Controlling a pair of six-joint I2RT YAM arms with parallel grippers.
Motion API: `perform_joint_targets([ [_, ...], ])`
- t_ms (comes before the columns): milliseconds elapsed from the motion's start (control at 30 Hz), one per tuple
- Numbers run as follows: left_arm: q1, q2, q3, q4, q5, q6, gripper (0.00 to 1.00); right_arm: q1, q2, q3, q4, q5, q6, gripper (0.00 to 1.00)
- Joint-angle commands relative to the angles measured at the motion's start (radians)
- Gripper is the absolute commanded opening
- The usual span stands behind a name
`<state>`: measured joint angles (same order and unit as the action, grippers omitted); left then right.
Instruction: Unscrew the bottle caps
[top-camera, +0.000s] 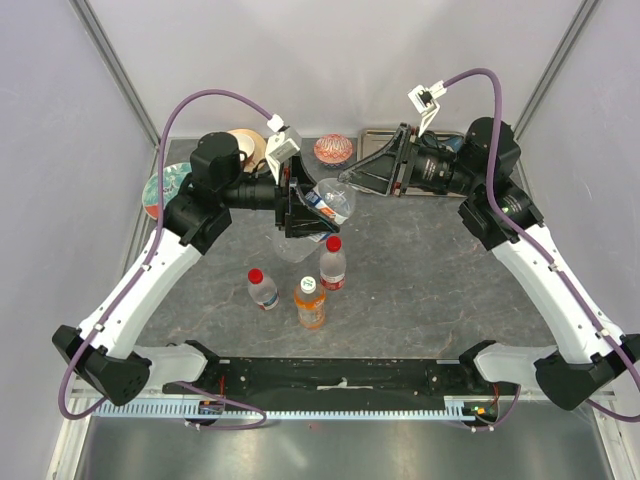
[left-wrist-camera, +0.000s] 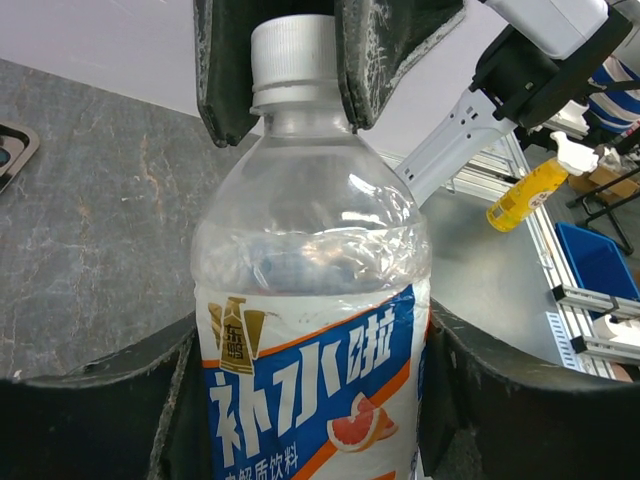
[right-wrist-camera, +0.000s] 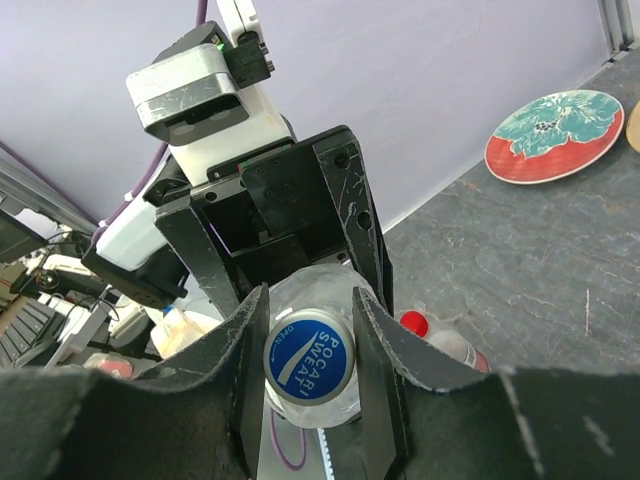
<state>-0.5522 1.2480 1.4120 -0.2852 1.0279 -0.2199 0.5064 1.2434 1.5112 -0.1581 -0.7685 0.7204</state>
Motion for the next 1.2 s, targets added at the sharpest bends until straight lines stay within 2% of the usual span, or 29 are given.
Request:
perform_joint_targets([
  [0,-0.002,-0.025,-0.018,0.014,-0.026,0.060,0.59,0.004,-0.031,0.027,-0.004,0.024,-0.016,0.60],
  [67,-0.002,-0.036,-0.024,0.015,-0.054,0.063,0.59,0.006,-0.056,0.053,-0.058,0.114,-0.096,0.78],
  [100,-0.002,-0.048,-0.036,0.018,-0.087,0.063,0.58,0.006,-0.077,0.087,-0.117,0.233,-0.123,0.85],
  [167,-0.002,-0.065,-0.056,0.059,-0.129,0.053,0.57,0.006,-0.102,0.113,-0.179,0.363,-0.179,0.90],
  [233,-0.005,-0.096,-0.097,0.105,-0.228,0.028,0.55,0.007,-0.121,0.145,-0.214,0.524,-0.200,0.93],
  [300,-0.015,-0.133,-0.143,0.178,-0.340,0.019,0.55,0.023,-0.098,0.207,-0.299,0.604,-0.226,0.98],
  [333,-0.020,-0.142,-0.156,0.199,-0.377,0.022,0.54,0.047,-0.084,0.231,-0.334,0.732,-0.242,0.98],
  [400,-0.037,-0.153,-0.163,0.231,-0.492,0.049,0.53,0.183,-0.017,0.341,-0.460,0.962,-0.319,0.98],
  [433,-0.041,-0.156,-0.160,0.234,-0.521,0.057,0.52,0.243,0.016,0.390,-0.504,1.183,-0.349,0.98],
  [500,-0.043,-0.156,-0.150,0.231,-0.594,0.073,0.52,0.340,0.120,0.532,-0.612,1.390,-0.415,0.98],
  [533,-0.043,-0.163,-0.150,0.235,-0.617,0.076,0.51,0.363,0.157,0.572,-0.632,1.475,-0.442,0.98],
  [567,-0.043,-0.168,-0.151,0.235,-0.635,0.082,0.51,0.401,0.191,0.633,-0.652,1.656,-0.479,0.98],
  [633,-0.043,-0.180,-0.163,0.235,-0.680,0.097,0.50,0.429,0.255,0.638,-0.611,1.791,-0.591,0.98],
  [667,-0.043,-0.194,-0.166,0.236,-0.687,0.103,0.50,0.432,0.264,0.604,-0.530,1.871,-0.610,0.98],
  [733,-0.045,-0.205,-0.176,0.228,-0.701,0.119,0.50,0.432,0.251,0.543,-0.448,1.882,-0.608,0.97],
  [767,-0.043,-0.214,-0.180,0.227,-0.709,0.123,0.50,0.432,0.223,0.389,-0.261,1.882,-0.639,0.92],
  [800,-0.043,-0.216,-0.183,0.225,-0.710,0.134,0.50,0.431,0.129,0.295,-0.160,1.774,-0.671,0.87],
  [867,-0.043,-0.223,-0.192,0.222,-0.719,0.146,0.50,0.423,0.023,0.076,0.037,1.566,-0.674,0.93],
  [900,-0.043,-0.226,-0.196,0.221,-0.721,0.158,0.50,0.423,-0.051,0.037,0.075,1.518,-0.646,0.98],
  [933,-0.043,-0.226,-0.199,0.221,-0.724,0.165,0.50,0.423,-0.062,0.026,0.081,1.462,-0.619,0.98],
  [1033,-0.043,-0.217,-0.203,0.215,-0.735,0.180,0.50,0.422,-0.024,0.144,-0.079,1.396,-0.498,0.98],
  [1133,-0.043,-0.203,-0.199,0.215,-0.739,0.186,0.50,0.422,-0.058,0.123,-0.046,1.353,-0.444,0.98],
  [1167,-0.043,-0.202,-0.199,0.215,-0.741,0.188,0.50,0.422,-0.068,0.101,-0.016,1.295,-0.446,0.98],
])
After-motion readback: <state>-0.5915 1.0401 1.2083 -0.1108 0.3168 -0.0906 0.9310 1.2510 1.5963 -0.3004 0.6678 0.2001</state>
